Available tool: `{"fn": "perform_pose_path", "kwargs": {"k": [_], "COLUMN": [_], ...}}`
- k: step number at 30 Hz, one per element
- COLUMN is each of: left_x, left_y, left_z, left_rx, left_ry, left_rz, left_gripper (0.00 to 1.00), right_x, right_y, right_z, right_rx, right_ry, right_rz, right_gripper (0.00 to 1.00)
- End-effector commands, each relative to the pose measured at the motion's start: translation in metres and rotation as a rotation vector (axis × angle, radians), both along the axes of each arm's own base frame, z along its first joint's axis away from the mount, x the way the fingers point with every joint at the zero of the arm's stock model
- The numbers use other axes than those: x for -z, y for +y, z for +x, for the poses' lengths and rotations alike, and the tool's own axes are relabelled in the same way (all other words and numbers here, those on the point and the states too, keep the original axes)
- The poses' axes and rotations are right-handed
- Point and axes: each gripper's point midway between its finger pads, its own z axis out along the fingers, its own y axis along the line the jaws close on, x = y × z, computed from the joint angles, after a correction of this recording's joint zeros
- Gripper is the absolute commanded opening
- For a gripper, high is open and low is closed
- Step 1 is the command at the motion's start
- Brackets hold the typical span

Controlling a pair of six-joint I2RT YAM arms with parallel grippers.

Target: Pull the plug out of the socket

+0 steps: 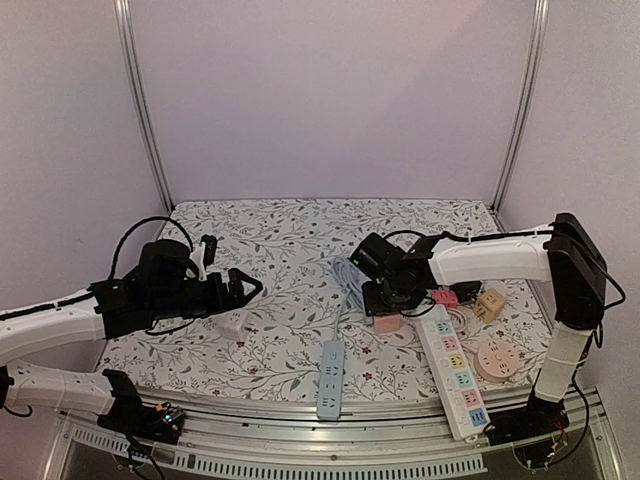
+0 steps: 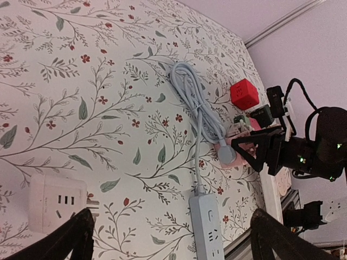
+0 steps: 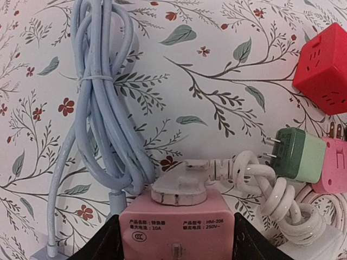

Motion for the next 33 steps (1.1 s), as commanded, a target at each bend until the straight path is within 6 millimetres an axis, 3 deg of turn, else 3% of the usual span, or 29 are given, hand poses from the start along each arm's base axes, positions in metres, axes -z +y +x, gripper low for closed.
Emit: {"fn": "perform_pose_path", "kwargs": {"k": [1,20,23,28,33], "left_x": [0.005,0.002,0.000,-0.003,-0.009], "left_y": [-0.003,-0.004,-0.005,-0.006,-0.021], "left_z": [-0.002,-0.003,-0.004,-0.005,-0.007], "left_rx": [0.009,0.015,0.018,0.016,0.055], "left_ry": [-0.005,-0.008,-0.007,-0.009,-0.013], "left_rz": [0.005,-0.014,-0.021,-0.038,-0.086], "left_gripper": [0.98,0.98,0.98,0.98,0.98], "right_x": [0.007,0.044,0.046,0.029,-0.013], "right_y": [0.002,-0.015,-0.012,0.003,0.031], "right_z": [0.006,0.012,0.013,0.013,0.007], "right_rx": [0.025,0.118,0.118,0.092,0.010], "right_ry": [-0.001,0.071,0.076,0.058,-0.008], "right_rz": [0.014,0.000,0.017,0.133,0.296], "right_gripper": [0.60,0.60,0.48,0.34,0.27]}}
